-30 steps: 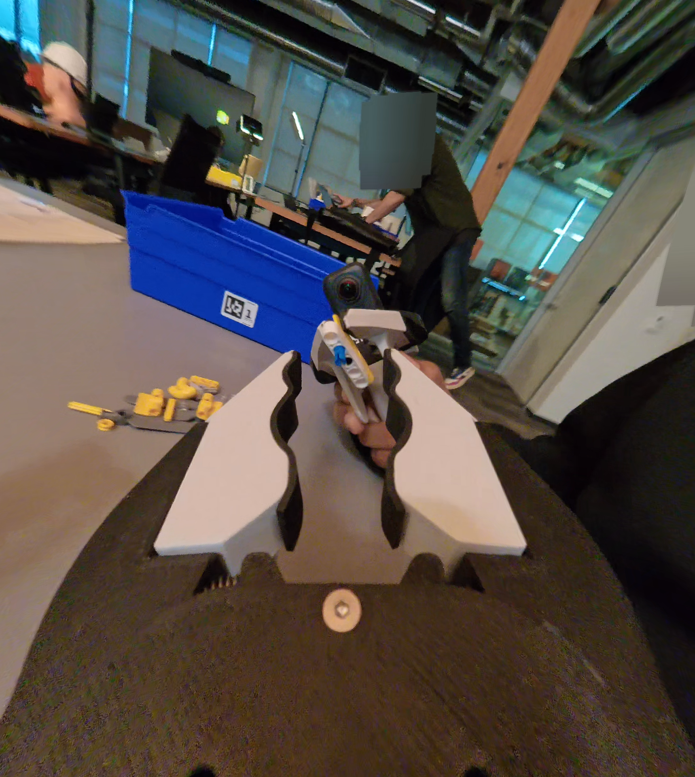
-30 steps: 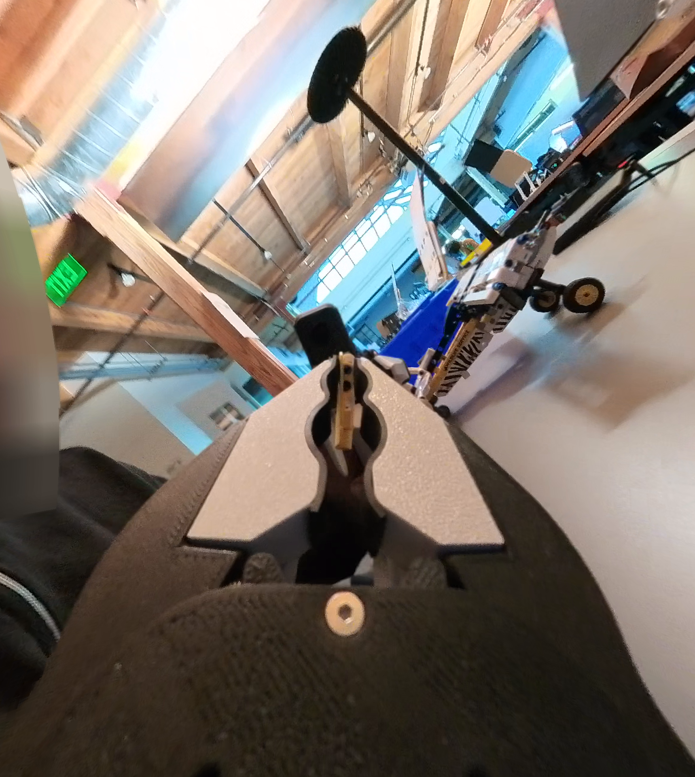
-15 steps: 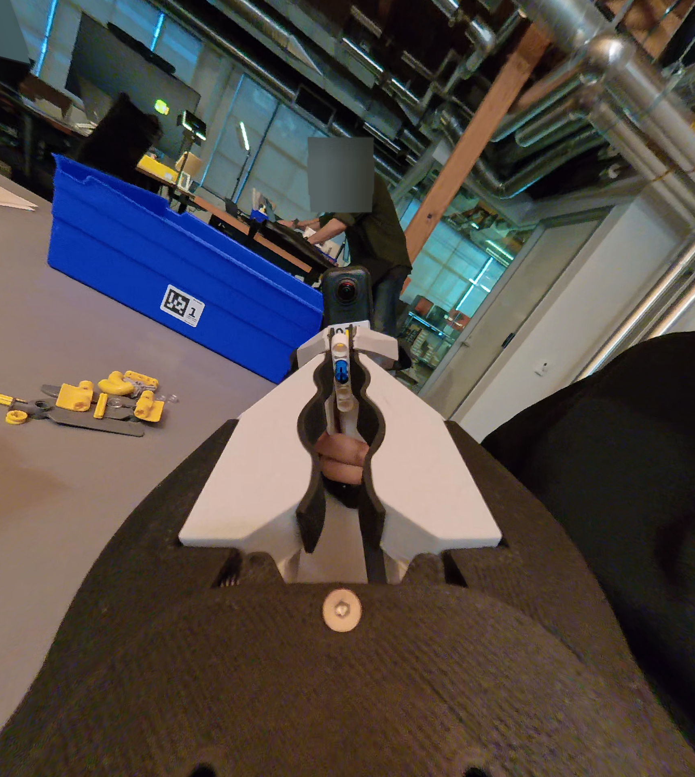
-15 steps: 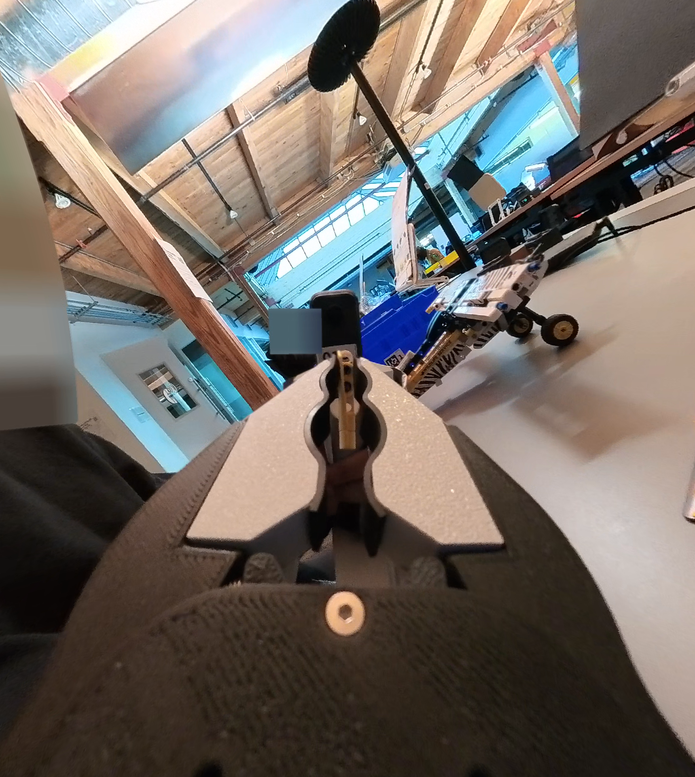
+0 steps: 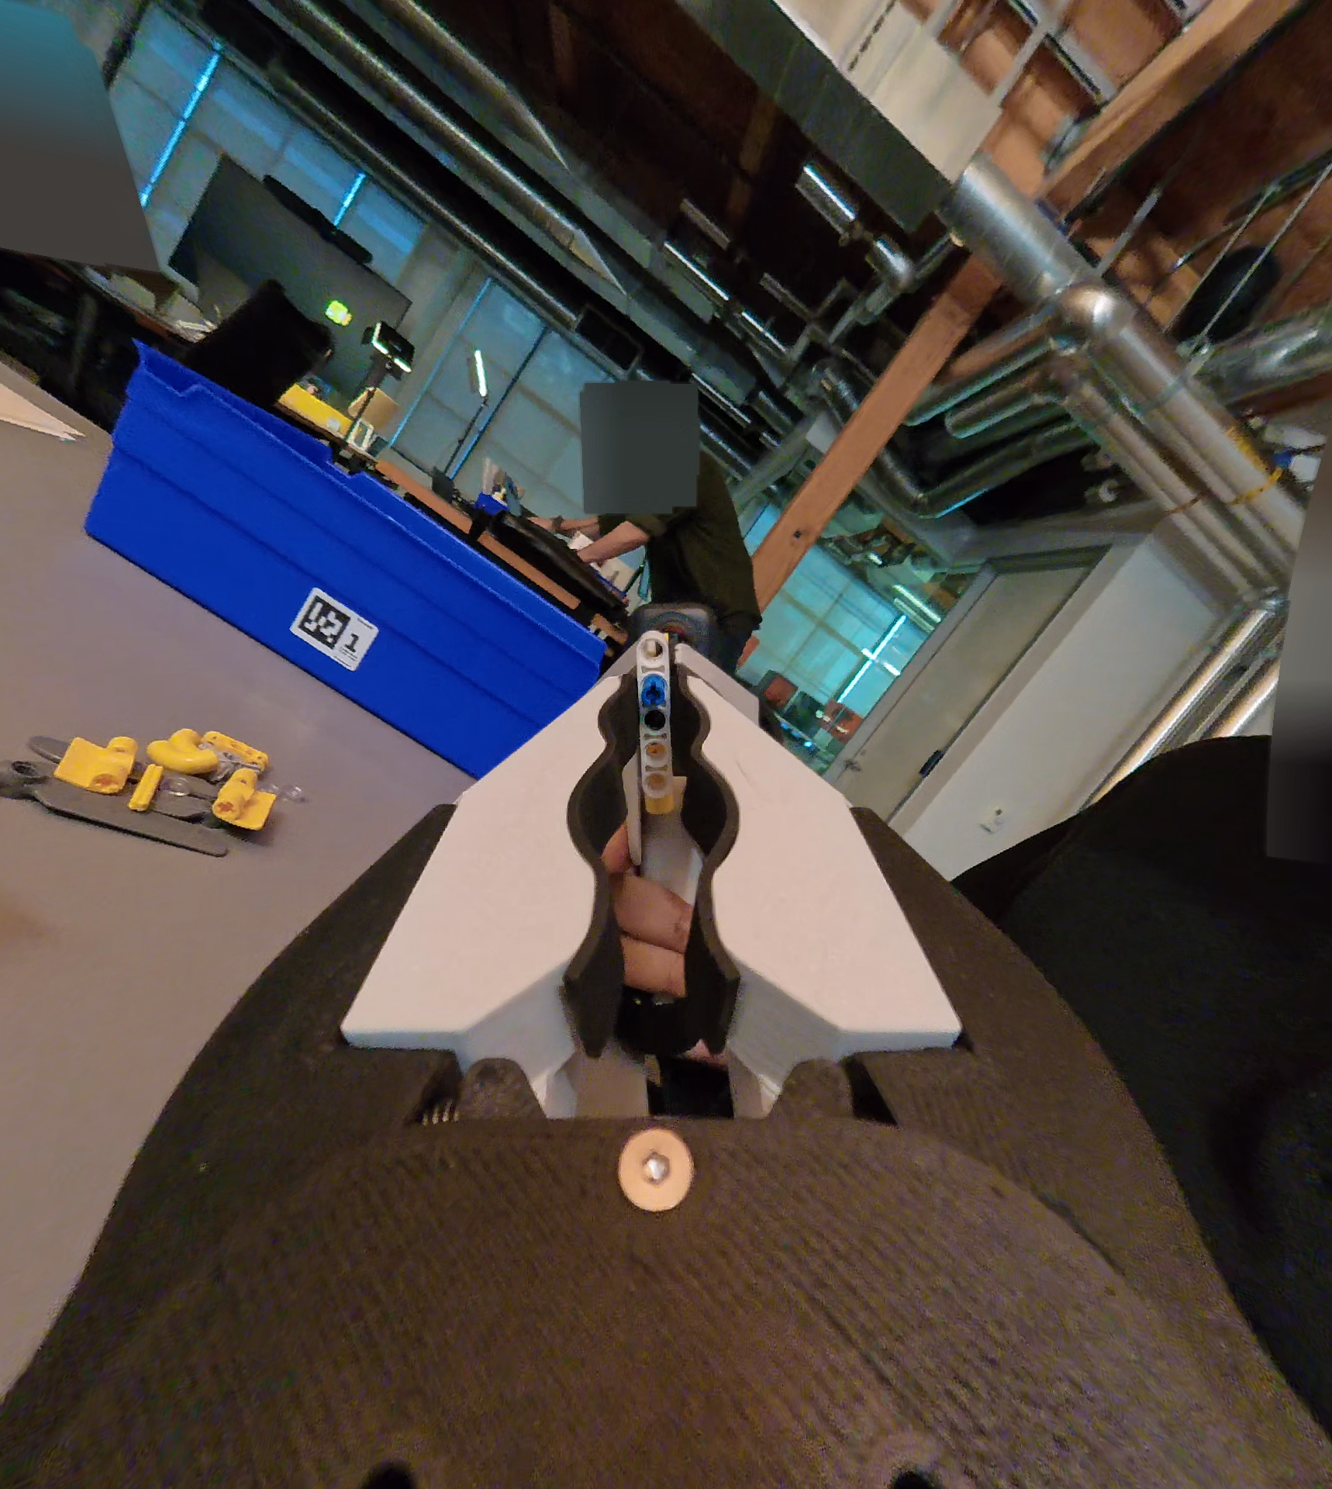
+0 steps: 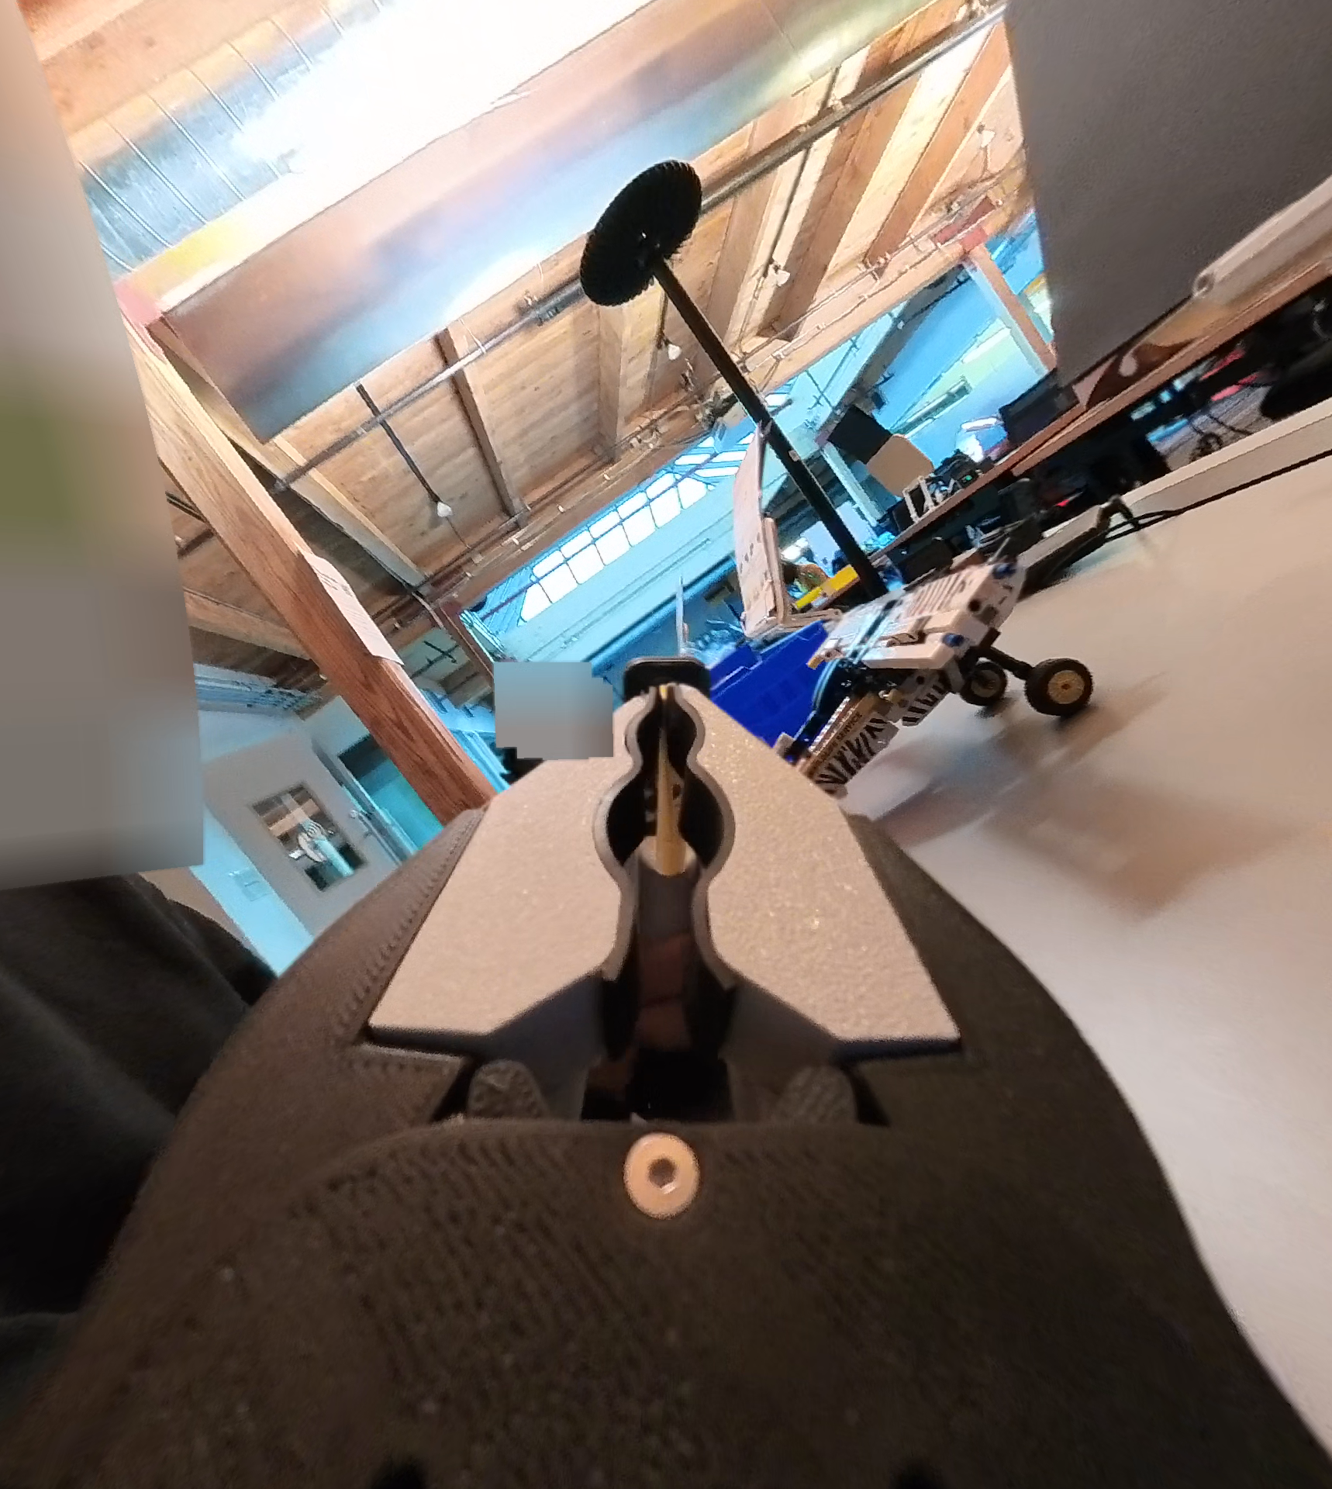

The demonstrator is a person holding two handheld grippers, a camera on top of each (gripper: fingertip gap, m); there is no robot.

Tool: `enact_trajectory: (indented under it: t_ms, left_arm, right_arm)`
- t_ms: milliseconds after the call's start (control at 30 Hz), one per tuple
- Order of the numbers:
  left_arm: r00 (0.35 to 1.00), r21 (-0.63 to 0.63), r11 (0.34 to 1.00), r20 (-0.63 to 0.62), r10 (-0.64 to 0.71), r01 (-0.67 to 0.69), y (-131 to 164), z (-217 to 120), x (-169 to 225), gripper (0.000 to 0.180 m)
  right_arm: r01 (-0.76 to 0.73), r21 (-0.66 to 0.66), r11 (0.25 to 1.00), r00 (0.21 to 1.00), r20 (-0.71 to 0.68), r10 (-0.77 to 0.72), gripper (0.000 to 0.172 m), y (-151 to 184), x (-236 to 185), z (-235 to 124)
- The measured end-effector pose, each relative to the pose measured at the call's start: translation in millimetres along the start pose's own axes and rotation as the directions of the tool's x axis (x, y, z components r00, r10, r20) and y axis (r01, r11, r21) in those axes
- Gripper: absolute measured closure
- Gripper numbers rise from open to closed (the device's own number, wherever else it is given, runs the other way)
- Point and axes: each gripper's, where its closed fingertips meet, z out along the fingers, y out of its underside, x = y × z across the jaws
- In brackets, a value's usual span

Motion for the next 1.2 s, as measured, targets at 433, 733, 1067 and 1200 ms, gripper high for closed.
enact_trajectory:
  t_ms: [433, 733, 1067, 1200]
  left_arm:
    - [0.998, 0.022, 0.999, -0.04, -0.044, 0.045, -1.7, -1.4, 2.0, 0.177]
    - [0.999, 0.028, 0.998, 0.013, -0.049, 0.048, -1.9, -0.7, -6.9, 0.178]
    - [0.995, 0.001, 0.995, -0.013, -0.096, 0.097, 1.5, 1.9, -7.8, 0.177]
    - [0.995, 0.01, 0.995, -0.021, -0.095, 0.095, 1.0, 2.5, -5.8, 0.176]
  right_arm:
    - [0.071, -0.02, 0.997, 0.997, -0.002, -0.071, 0.172, 1.2, -2.1, -0.5]
    - [0.065, -0.213, 0.975, 0.998, -0.009, -0.068, 0.165, 18.0, 5.6, -5.5]
    - [0.009, -0.208, 0.978, 1.0, -0.006, -0.01, 0.168, 17.0, 8.7, -6.2]
    - [-0.026, -0.18, 0.983, 1.0, -0.002, 0.026, 0.169, 14.5, 6.8, -6.2]
